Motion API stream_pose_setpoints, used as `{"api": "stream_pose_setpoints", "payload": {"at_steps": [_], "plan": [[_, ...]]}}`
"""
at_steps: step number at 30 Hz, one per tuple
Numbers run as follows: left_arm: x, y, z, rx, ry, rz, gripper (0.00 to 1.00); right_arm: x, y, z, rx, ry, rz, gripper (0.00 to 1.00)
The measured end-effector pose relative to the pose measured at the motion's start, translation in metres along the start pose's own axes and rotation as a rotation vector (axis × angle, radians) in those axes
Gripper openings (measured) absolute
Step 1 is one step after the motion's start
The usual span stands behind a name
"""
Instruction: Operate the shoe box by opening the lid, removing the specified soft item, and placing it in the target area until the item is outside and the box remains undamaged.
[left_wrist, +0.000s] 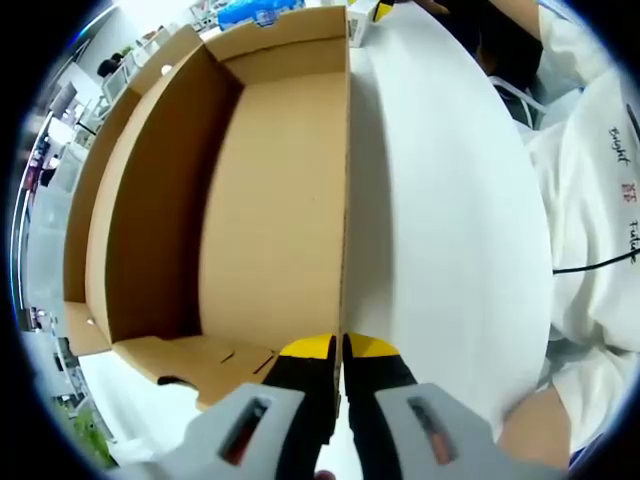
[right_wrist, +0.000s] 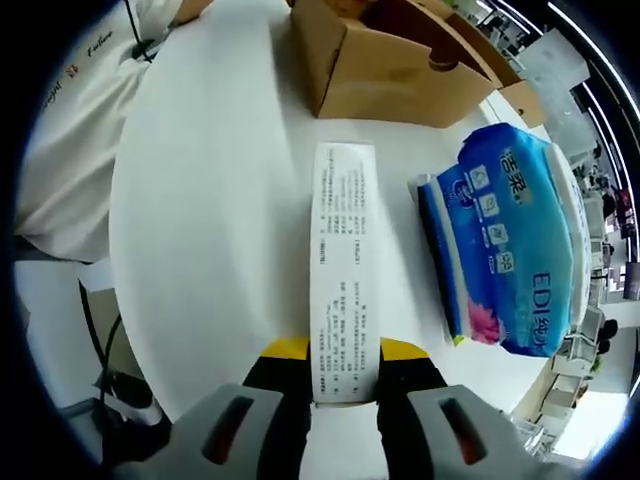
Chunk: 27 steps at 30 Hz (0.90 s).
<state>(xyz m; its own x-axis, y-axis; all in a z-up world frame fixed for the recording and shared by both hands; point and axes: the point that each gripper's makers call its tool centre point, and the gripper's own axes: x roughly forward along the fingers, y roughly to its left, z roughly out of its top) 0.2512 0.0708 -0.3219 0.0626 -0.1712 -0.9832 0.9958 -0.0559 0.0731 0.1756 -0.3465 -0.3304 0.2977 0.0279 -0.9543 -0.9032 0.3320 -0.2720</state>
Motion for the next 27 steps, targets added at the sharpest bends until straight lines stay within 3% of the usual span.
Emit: {"api": "stream_pose_setpoints", "payload": {"at_steps": [6, 16, 27], "plan": [[0.0, 0.0, 0.0, 0.001, 0.001, 0.001, 0.03, -0.004, -0.007, -0.003, -0.008, 0.022, -0.063, 0.22], [0.0, 0.001, 0.0, 0.002, 0.004, 0.002, 0.03, -0.008, -0.015, 0.0, -0.025, -0.009, -0.135, 0.28], [0.001, 0.0, 0.0, 0.007, 0.007, 0.006, 0.03, -0.022, -0.018, 0.005, -0.027, -0.059, -0.224, 0.26]]}}
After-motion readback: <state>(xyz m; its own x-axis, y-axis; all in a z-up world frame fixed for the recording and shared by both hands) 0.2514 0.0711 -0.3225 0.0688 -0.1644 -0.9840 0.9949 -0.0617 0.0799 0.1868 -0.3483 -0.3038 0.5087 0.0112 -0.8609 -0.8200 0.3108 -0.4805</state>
